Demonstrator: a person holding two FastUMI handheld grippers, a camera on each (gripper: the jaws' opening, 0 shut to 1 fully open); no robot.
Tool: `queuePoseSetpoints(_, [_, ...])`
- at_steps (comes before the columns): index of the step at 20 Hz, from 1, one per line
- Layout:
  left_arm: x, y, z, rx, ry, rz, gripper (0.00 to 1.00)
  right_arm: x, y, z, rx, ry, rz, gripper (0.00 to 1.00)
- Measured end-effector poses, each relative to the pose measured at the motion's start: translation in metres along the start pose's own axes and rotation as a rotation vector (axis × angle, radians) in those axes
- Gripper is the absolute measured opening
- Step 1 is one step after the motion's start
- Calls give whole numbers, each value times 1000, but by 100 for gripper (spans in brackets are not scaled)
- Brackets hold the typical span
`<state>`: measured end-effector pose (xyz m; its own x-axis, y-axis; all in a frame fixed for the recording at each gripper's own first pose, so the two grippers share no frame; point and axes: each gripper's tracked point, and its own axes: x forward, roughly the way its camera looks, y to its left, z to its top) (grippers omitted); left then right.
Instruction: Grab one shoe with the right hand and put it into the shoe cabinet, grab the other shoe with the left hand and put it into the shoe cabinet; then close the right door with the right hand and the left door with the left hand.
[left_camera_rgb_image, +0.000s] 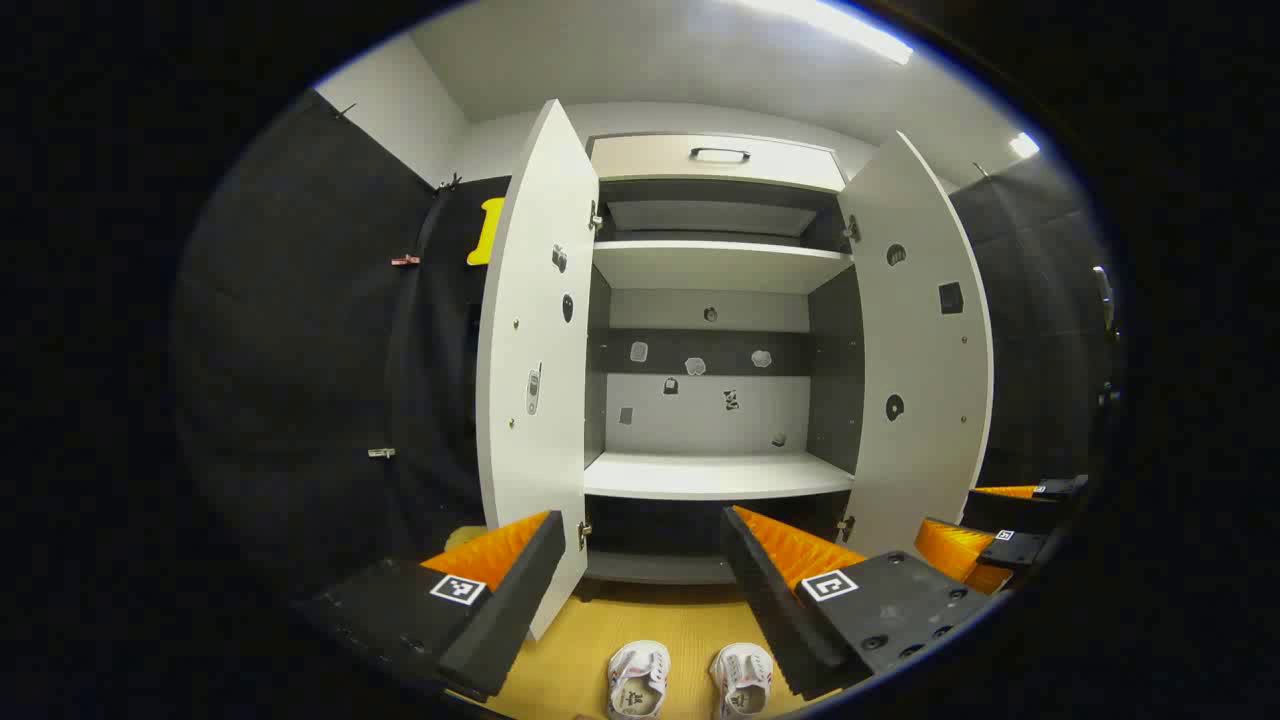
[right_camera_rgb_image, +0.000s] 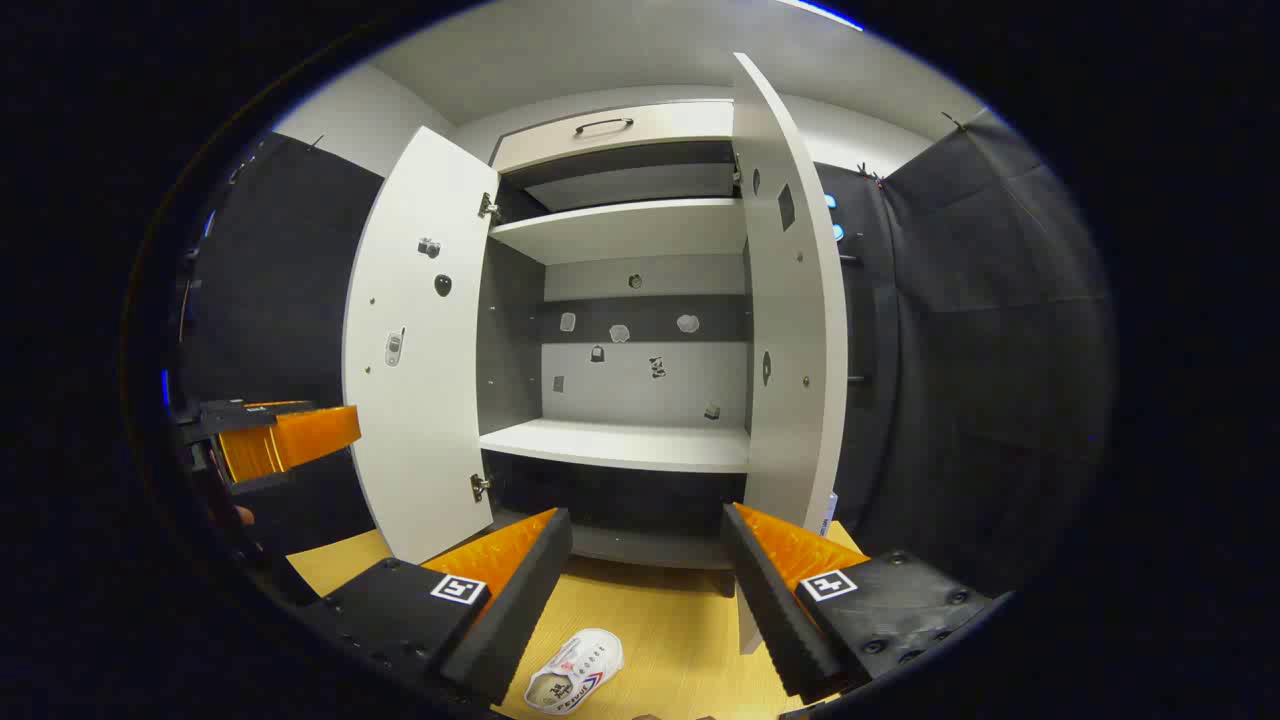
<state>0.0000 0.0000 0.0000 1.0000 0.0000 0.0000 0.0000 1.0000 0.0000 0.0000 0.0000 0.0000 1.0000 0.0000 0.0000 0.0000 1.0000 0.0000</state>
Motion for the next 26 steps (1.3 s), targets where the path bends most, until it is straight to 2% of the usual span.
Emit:
queuePoseSetpoints(7, [13, 2, -8, -6, 7, -95, 98, 8, 3, 0, -9, 15, -97, 98])
queuePoseSetpoints(11, [19, 12, -18, 2, 34, -108, 98, 9, 9, -10, -5, 44, -120, 98])
queuePoseSetpoints(17, [26, 20, -20, 8, 28, -120, 98, 9, 16, -20, -1, 79, -132, 98])
queuePoseSetpoints(26, [20, 29, -32, 37, 35, -146, 98, 13, 42, -51, 47, 193, -90, 98])
